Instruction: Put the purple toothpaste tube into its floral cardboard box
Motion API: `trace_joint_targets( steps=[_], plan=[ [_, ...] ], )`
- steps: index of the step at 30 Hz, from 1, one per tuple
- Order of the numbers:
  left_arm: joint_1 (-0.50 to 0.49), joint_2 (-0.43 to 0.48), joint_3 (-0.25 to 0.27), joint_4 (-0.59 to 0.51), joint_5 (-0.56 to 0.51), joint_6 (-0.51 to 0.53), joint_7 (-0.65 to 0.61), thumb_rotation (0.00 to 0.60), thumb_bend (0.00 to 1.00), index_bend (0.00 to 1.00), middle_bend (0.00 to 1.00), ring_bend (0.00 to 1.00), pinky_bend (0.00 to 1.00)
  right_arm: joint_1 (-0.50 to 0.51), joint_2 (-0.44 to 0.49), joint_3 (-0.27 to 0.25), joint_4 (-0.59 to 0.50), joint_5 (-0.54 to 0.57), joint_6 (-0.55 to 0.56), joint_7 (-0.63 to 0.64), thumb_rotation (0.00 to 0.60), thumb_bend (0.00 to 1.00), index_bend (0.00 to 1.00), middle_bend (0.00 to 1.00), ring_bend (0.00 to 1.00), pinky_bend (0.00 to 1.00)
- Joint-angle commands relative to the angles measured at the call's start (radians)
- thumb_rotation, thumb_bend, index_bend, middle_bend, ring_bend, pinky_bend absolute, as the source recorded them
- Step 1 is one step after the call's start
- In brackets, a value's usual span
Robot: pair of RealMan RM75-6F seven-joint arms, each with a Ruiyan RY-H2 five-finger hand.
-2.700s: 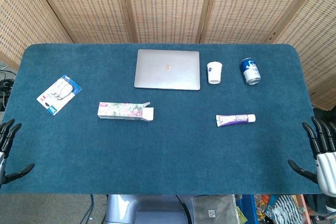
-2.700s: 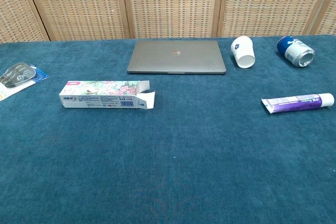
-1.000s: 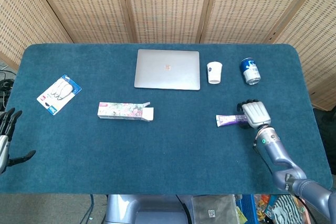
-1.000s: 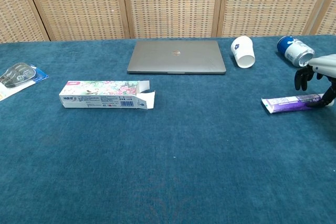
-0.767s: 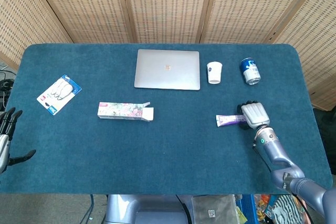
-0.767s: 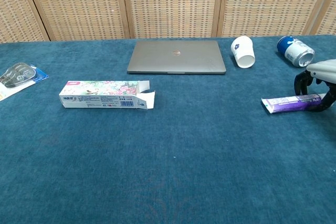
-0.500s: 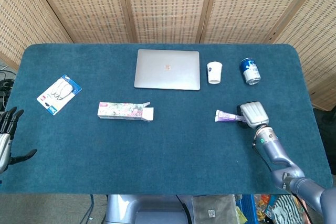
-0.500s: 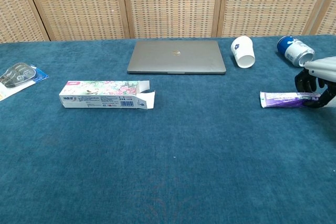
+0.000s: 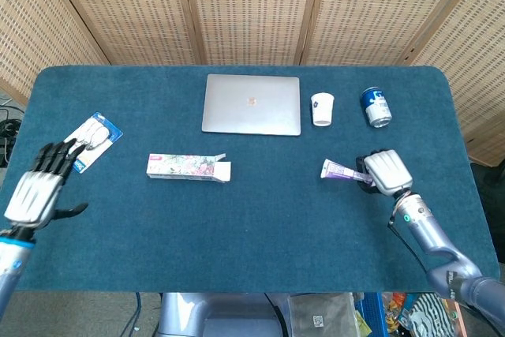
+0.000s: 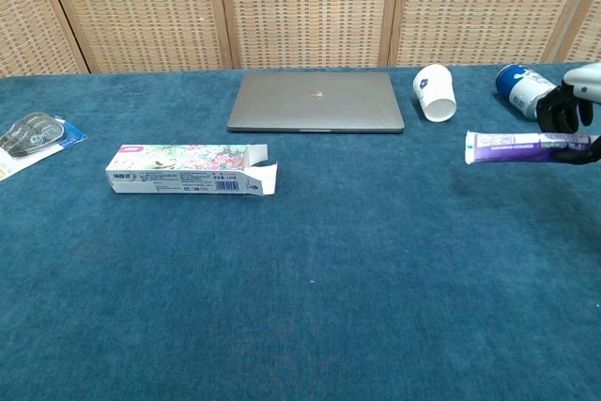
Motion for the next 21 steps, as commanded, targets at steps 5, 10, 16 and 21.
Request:
trace_joint_targets(
  steps=[5,10,16,21],
  plan=[
    [-0.291,-0.239,-0.058,0.258,-0.087,-0.372,0.067,0.600,0.16,0.00,0.00,0.00,0.00,-0.055,0.145,-0.012,-0.236,-0.042,0.118,-0.094,0.600,0.54,0.61,0.61,0.49,0.44],
    [-0.367,-0.329,-0.053,0.366,-0.082,-0.443,0.007,0.600,0.16,0.00,0.00,0.00,0.01,-0.064,0.165,-0.013,-0.279,-0.039,0.129,-0.125,0.600,0.54,0.61,0.61,0.49,0.44],
    [-0.449,-0.442,-0.067,0.509,-0.120,-0.511,-0.016,0.600,0.16,0.00,0.00,0.00,0.07,-0.069,0.180,-0.013,-0.302,-0.035,0.132,-0.141,0.600,0.55,0.61,0.61,0.49,0.44],
    [-0.496,-0.486,-0.063,0.566,-0.153,-0.587,-0.056,0.600,0.16,0.02,0.08,0.10,0.24,-0.068,0.185,-0.010,-0.301,-0.027,0.126,-0.146,0.600,0.55,0.61,0.61,0.49,0.44]
  ],
)
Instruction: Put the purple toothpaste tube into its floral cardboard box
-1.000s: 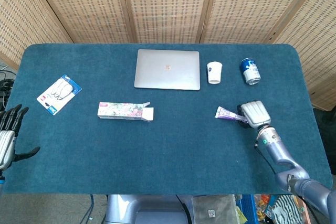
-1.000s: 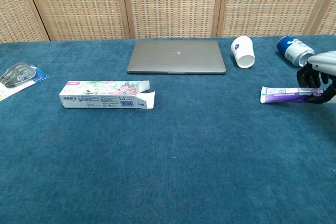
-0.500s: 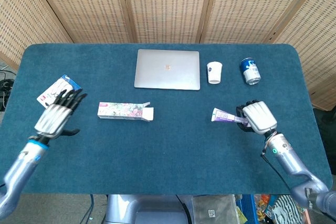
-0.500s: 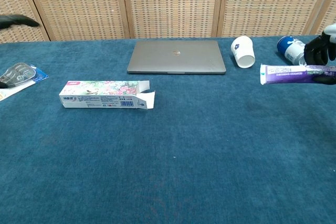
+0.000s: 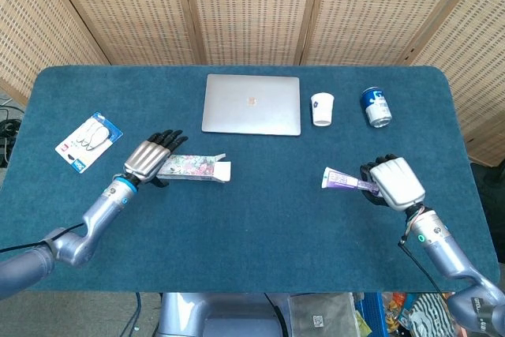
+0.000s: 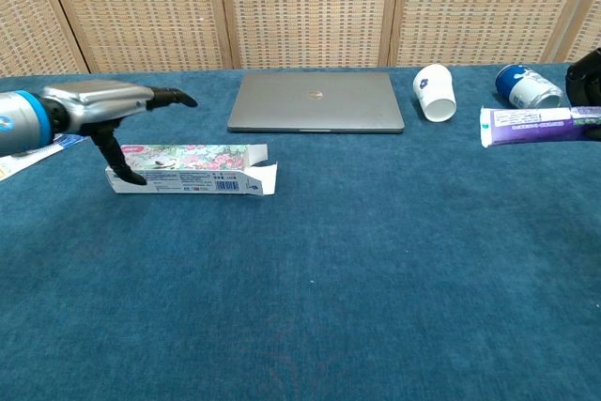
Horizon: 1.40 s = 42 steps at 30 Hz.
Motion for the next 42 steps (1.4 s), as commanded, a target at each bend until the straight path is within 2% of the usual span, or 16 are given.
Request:
trace_joint_targets(
  steps=[1,2,4,7,10,13,17,22,25,29,35,42],
  plan=[
    [-0.041,-0.044,0.002,0.057,-0.020,-0.042,-0.040,0.600,0.16,0.04,0.12,0.16,0.29,-0.001,0.003,0.001,-0.002,0.001,0.001,0.001,0.600,0.55,0.61,0.61,0.49,0.44],
    [-0.046,-0.053,0.004,0.071,-0.020,-0.045,-0.048,0.600,0.16,0.06,0.15,0.18,0.31,-0.001,0.005,0.001,-0.003,0.000,0.002,0.002,0.600,0.55,0.61,0.61,0.49,0.44],
    [-0.058,-0.077,0.008,0.105,-0.013,-0.043,-0.067,0.600,0.18,0.16,0.26,0.28,0.42,-0.002,0.016,0.002,-0.010,-0.003,0.007,-0.002,0.600,0.55,0.61,0.61,0.49,0.44],
    [-0.069,-0.101,0.016,0.145,-0.004,-0.036,-0.086,0.600,0.32,0.31,0.38,0.38,0.52,-0.004,0.033,0.004,-0.025,-0.006,0.013,-0.007,0.600,0.55,0.61,0.61,0.49,0.44],
    [-0.078,-0.112,0.022,0.167,-0.004,-0.038,-0.093,0.600,0.39,0.39,0.43,0.42,0.57,-0.007,0.056,0.008,-0.046,-0.010,0.022,-0.015,0.600,0.55,0.61,0.61,0.49,0.44],
    [-0.076,-0.116,0.022,0.168,-0.002,-0.017,-0.117,0.600,0.39,0.43,0.47,0.45,0.59,-0.010,0.083,0.014,-0.079,-0.018,0.037,-0.021,0.600,0.55,0.61,0.61,0.49,0.44],
    [-0.054,-0.101,0.016,0.128,0.056,0.099,-0.252,0.600,0.39,0.44,0.48,0.46,0.59,-0.013,0.134,0.024,-0.136,-0.036,0.062,-0.037,0.600,0.55,0.61,0.61,0.49,0.44],
    [-0.026,-0.101,0.027,0.124,0.199,0.345,-0.550,0.600,0.39,0.45,0.48,0.46,0.59,-0.009,0.216,0.054,-0.226,-0.046,0.087,-0.062,0.600,0.55,0.61,0.61,0.49,0.44],
    [-0.024,-0.133,0.037,0.160,0.265,0.473,-0.710,0.600,0.39,0.45,0.48,0.46,0.59,-0.001,0.282,0.087,-0.291,-0.040,0.099,-0.086,0.600,0.55,0.61,0.61,0.49,0.44],
    [-0.044,-0.213,0.051,0.269,0.328,0.594,-0.822,0.600,0.39,0.45,0.48,0.46,0.59,0.016,0.364,0.134,-0.373,-0.013,0.096,-0.124,0.600,0.55,0.61,0.62,0.49,0.44],
    [-0.079,-0.322,0.047,0.380,0.347,0.673,-0.902,0.600,0.39,0.45,0.48,0.46,0.59,0.050,0.474,0.201,-0.462,0.045,0.071,-0.198,0.600,0.55,0.61,0.62,0.49,0.44],
    [-0.125,-0.386,0.042,0.437,0.335,0.665,-0.908,0.600,0.39,0.45,0.48,0.46,0.59,0.088,0.560,0.251,-0.538,0.129,0.013,-0.252,0.600,0.55,0.61,0.62,0.49,0.44]
  ],
)
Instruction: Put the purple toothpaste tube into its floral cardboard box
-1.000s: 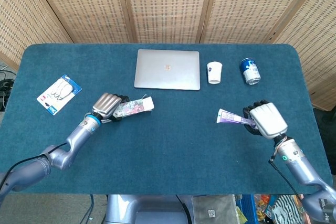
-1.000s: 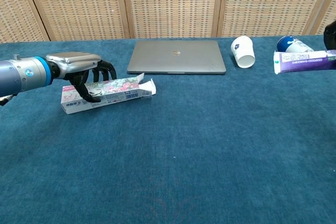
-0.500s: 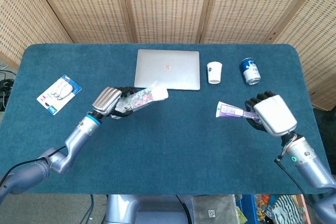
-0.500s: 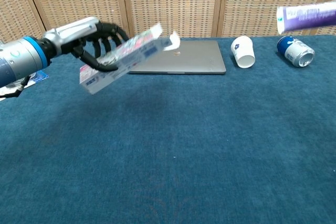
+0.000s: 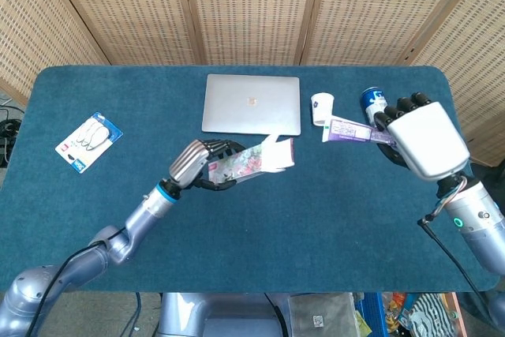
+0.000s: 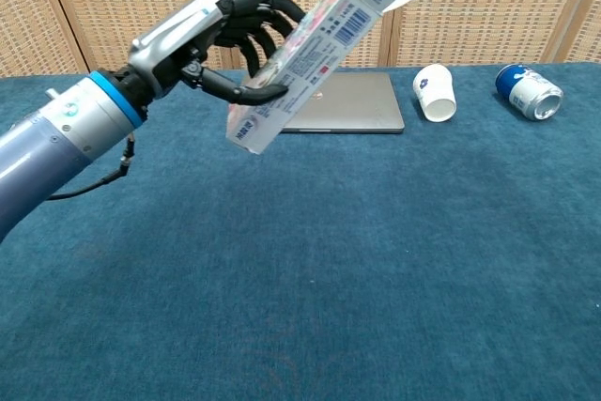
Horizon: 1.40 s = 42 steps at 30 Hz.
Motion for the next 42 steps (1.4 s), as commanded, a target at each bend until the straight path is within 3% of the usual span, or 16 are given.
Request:
trace_joint_targets(
  steps=[1,23,42],
  plan=[
    [-0.021,-0.021,-0.004,0.020,-0.006,-0.005,0.005,0.600,0.39,0.45,0.48,0.46,0.59,0.021,0.029,0.018,-0.034,0.026,-0.031,-0.034,0.600,0.55,0.61,0.62,0.49,0.44],
    [-0.121,-0.031,-0.024,0.018,-0.039,-0.029,0.105,0.600,0.39,0.45,0.48,0.46,0.59,0.166,0.035,-0.012,-0.168,0.147,-0.253,-0.381,0.600,0.56,0.61,0.62,0.49,0.44],
    [-0.150,-0.039,-0.018,-0.013,-0.058,-0.028,0.143,0.600,0.39,0.45,0.48,0.46,0.59,0.281,0.011,-0.024,-0.231,0.292,-0.257,-0.591,0.600,0.57,0.62,0.63,0.49,0.44]
  ],
)
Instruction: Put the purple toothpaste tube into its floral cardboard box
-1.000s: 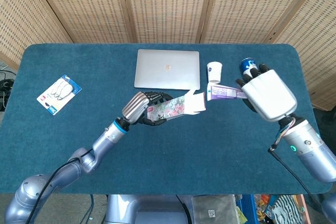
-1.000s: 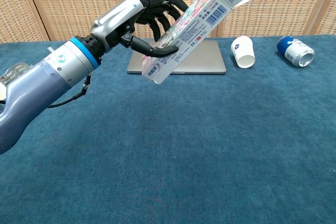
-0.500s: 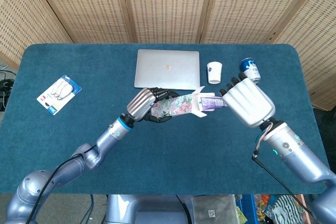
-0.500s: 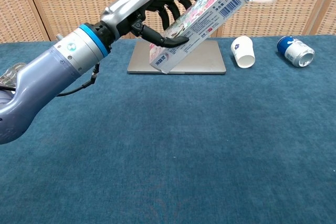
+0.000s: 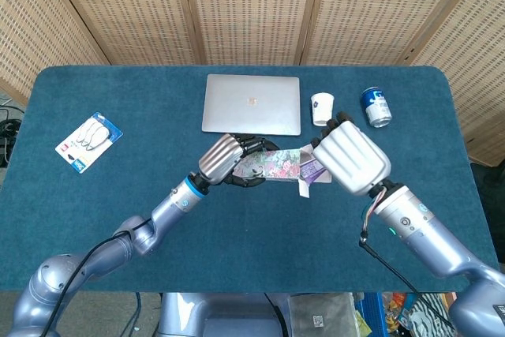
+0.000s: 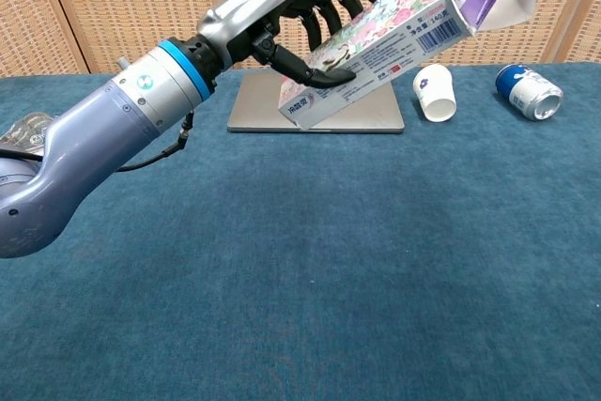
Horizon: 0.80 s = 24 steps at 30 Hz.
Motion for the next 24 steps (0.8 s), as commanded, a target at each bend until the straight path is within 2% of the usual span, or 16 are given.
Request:
trace_joint_targets(
  steps=[1,24],
  plan=[
    [0.003,-0.003,0.004,0.005,-0.003,0.000,-0.005,0.600,0.39,0.45,0.48,0.46,0.59,0.018,-0.003,-0.001,0.002,0.032,0.005,-0.021,0.600,0.57,0.62,0.63,0.49,0.44],
    [0.005,-0.013,-0.002,0.003,-0.030,0.012,-0.028,0.600,0.39,0.45,0.48,0.46,0.59,0.123,-0.001,-0.016,-0.002,0.245,0.054,-0.092,0.600,0.57,0.62,0.63,0.49,0.44]
  ],
)
